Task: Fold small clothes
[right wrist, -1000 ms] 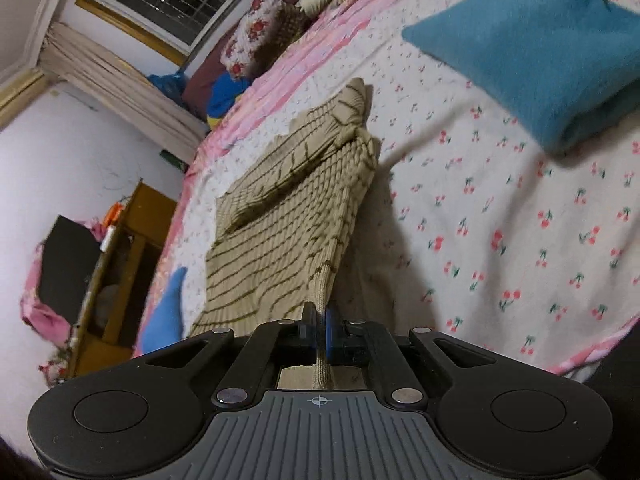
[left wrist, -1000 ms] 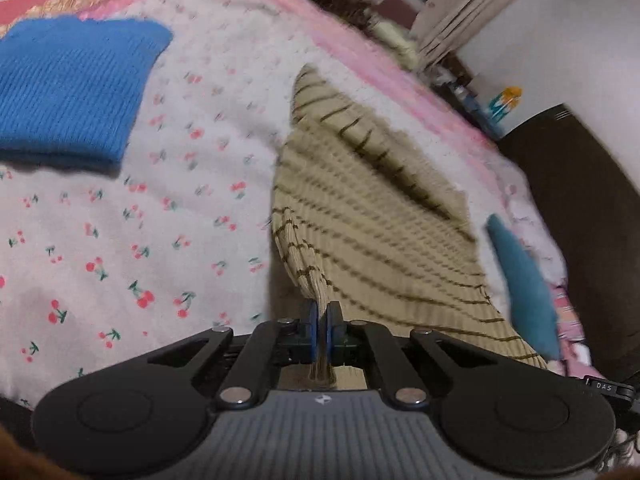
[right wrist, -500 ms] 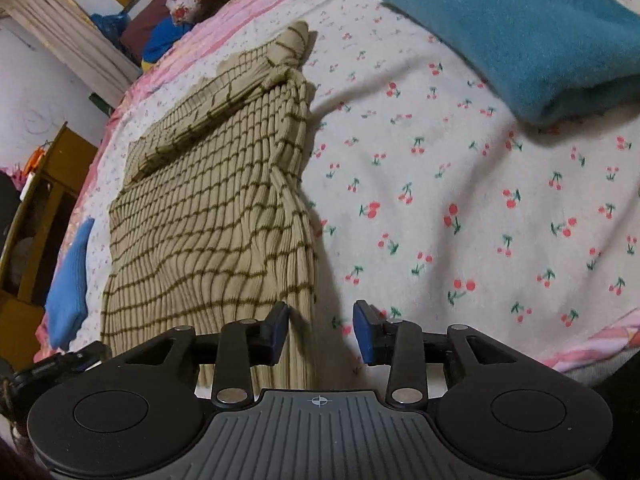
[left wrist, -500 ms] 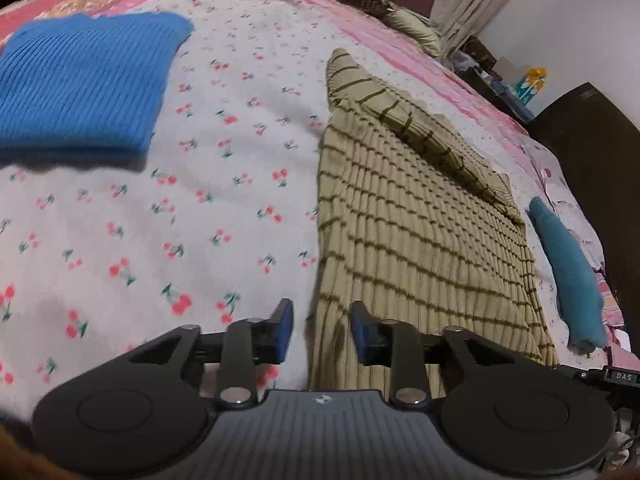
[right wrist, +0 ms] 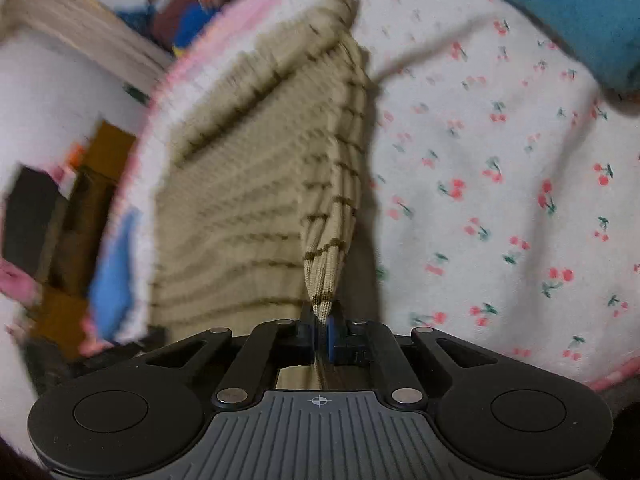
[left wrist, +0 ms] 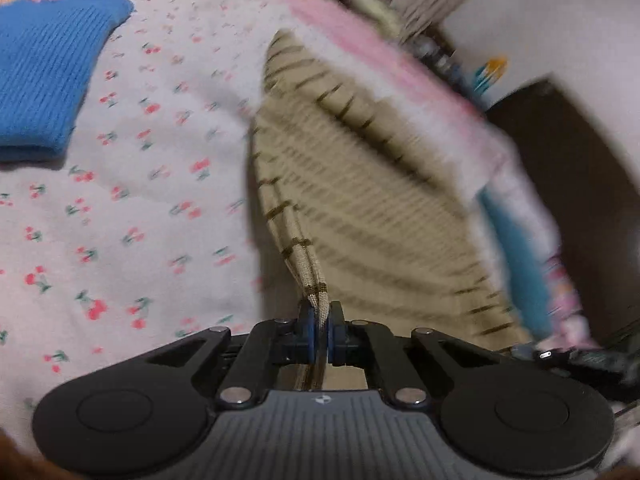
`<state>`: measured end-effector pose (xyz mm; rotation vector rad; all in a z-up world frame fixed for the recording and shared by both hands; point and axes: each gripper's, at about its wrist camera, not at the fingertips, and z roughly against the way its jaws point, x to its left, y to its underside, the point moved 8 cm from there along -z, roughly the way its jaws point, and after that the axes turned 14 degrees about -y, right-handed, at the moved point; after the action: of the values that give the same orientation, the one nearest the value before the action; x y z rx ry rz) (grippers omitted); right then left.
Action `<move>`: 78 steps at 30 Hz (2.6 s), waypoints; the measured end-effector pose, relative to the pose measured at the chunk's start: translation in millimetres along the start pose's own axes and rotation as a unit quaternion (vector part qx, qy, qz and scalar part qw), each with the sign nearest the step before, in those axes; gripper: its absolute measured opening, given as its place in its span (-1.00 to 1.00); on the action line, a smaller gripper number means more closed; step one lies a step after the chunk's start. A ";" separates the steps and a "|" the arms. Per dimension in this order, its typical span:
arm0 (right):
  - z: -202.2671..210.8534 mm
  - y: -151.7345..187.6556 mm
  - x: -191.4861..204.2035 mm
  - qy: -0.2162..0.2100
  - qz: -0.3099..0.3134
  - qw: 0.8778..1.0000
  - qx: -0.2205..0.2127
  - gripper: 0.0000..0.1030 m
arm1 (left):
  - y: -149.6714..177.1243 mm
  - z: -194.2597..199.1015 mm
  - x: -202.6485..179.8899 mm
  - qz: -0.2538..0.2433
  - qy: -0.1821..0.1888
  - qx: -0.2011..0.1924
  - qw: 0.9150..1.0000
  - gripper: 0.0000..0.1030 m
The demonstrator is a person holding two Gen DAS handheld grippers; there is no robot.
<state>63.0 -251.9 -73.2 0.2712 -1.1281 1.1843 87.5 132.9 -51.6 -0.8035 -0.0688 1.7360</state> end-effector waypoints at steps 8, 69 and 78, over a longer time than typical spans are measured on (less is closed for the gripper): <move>32.8 -45.8 40.0 -0.126 -0.036 0.986 -0.101 -0.87 | -55.8 20.4 -21.7 0.073 0.104 -0.045 0.991 -0.79; -166.9 -242.8 -2.2 0.152 0.162 0.971 -0.083 -0.10 | -196.5 -112.5 -29.2 -0.005 -0.075 -0.117 0.990 -0.14; -154.7 -248.1 12.9 0.166 0.209 0.958 -0.104 -0.87 | -193.6 -120.1 -42.1 -0.032 -0.089 -0.123 0.988 -0.13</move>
<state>354.1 -240.7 -44.5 -0.3374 -1.0257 1.4034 318.3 118.7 -38.3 -0.8121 -0.4333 1.7562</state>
